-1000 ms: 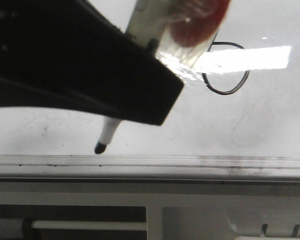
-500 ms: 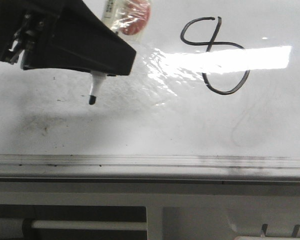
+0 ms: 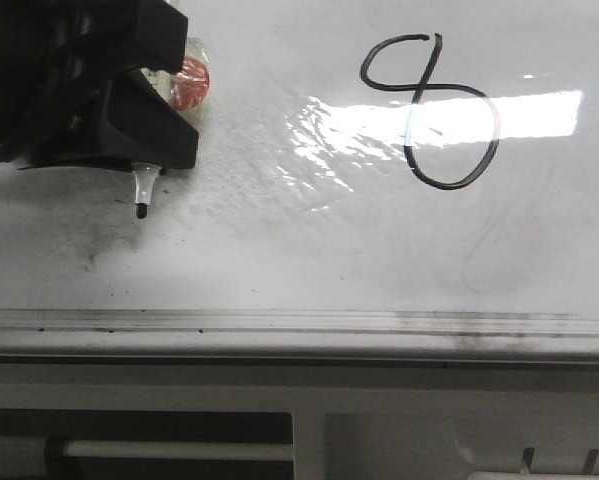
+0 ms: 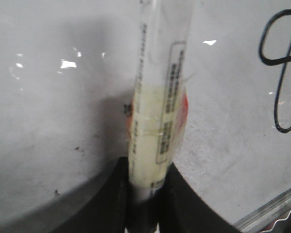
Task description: Write number 8 on whiteboard
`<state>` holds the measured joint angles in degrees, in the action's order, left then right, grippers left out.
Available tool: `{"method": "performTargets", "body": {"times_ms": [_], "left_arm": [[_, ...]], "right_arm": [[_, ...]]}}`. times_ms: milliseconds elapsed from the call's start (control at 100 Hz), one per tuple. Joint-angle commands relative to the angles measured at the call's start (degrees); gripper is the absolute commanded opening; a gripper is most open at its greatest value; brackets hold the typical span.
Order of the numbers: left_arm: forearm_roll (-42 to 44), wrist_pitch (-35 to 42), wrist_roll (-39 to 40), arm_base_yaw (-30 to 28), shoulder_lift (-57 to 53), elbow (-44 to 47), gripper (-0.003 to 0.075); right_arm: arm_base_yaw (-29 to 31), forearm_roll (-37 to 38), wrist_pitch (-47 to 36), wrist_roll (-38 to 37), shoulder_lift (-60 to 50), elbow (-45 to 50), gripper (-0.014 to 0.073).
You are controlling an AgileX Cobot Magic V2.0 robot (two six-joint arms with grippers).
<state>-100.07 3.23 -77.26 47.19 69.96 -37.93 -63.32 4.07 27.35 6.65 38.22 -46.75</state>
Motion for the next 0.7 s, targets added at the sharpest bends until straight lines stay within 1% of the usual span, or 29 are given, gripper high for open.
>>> {"method": "performTargets", "body": {"times_ms": [0,120,260,360,410,430,480,530,580,630,690], "left_arm": [[-1.0,4.1,0.6,0.3,-0.3,-1.9,-0.0021],[-0.3,6.5,0.3,0.3,0.2,-1.9,-0.0021],[0.3,6.6,0.3,0.3,1.0,-1.9,-0.0020],[-1.5,6.6,0.3,0.3,1.4,-2.0,-0.0012],[-1.7,6.6,0.3,0.3,1.4,-2.0,0.0026],[-1.7,6.6,0.4,0.3,1.4,-2.0,0.0052],[-1.7,6.6,0.4,0.3,1.4,-2.1,0.0132],[-1.9,6.6,0.4,0.3,1.4,-2.4,0.0235],[-2.4,6.6,0.4,0.3,1.4,-2.8,0.0307],[-2.5,6.6,0.4,0.3,1.4,-3.0,0.0348],[-2.5,6.6,0.4,0.3,1.4,-3.0,0.0361]], "right_arm": [[0.2,0.8,-4.2,-1.1,-0.2,-2.0,-0.0057],[0.2,0.8,-4.3,-2.3,-0.2,-2.0,-0.0057],[0.2,0.8,-4.3,-2.7,-0.2,-2.0,-0.0057],[0.2,0.8,-4.3,-2.7,-0.2,-2.0,-0.0057],[0.2,0.8,-4.3,-2.7,-0.2,-2.0,-0.0057],[0.2,0.8,-4.3,-2.7,-0.2,-2.0,-0.0057],[0.2,0.6,-4.3,-2.8,-0.2,-2.0,-0.0057],[0.2,0.5,-4.3,-2.8,-0.2,-2.0,-0.0057],[0.2,0.3,-4.4,-2.8,-0.2,-2.0,-0.0057],[0.2,0.1,-4.7,-2.8,-0.2,-2.0,-0.0057],[0.2,0.0,-4.9,-2.8,-0.2,-2.0,-0.0057]]}}
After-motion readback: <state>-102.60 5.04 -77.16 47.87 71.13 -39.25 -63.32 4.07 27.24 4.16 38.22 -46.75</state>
